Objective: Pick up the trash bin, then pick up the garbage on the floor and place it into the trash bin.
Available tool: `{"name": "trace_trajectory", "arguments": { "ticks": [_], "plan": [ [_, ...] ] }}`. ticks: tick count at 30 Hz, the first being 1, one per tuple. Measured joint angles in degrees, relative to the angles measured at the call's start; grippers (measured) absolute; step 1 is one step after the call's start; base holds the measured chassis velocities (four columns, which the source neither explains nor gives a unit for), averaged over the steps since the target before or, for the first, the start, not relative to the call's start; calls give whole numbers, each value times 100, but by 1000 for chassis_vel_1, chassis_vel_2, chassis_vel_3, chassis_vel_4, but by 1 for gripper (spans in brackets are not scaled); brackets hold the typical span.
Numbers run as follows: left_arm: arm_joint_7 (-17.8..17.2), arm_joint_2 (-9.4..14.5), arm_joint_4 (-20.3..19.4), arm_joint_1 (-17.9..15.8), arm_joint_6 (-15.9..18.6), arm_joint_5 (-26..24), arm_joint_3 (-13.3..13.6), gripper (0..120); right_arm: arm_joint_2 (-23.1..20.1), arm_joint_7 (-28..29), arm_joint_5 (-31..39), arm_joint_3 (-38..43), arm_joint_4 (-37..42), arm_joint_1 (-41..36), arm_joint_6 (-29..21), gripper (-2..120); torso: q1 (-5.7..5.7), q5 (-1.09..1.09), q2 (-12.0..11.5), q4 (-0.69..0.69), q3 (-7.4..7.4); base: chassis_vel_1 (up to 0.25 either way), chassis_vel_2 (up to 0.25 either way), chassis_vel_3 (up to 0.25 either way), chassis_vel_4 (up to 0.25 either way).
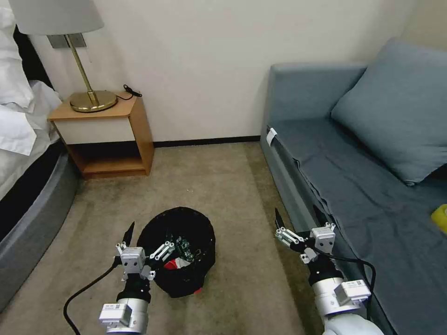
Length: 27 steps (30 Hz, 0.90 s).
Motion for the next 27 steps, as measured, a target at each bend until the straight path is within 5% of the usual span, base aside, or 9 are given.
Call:
{"name": "trace_trajectory", "arguments": {
  "ticks": [27],
  "plan": [
    [-10,-1,0,-3,12,-2,0,100,-3,4,6,-1,0,5,-12,100,0,0,0,0,0,0,0,0,0]
  ]
}}
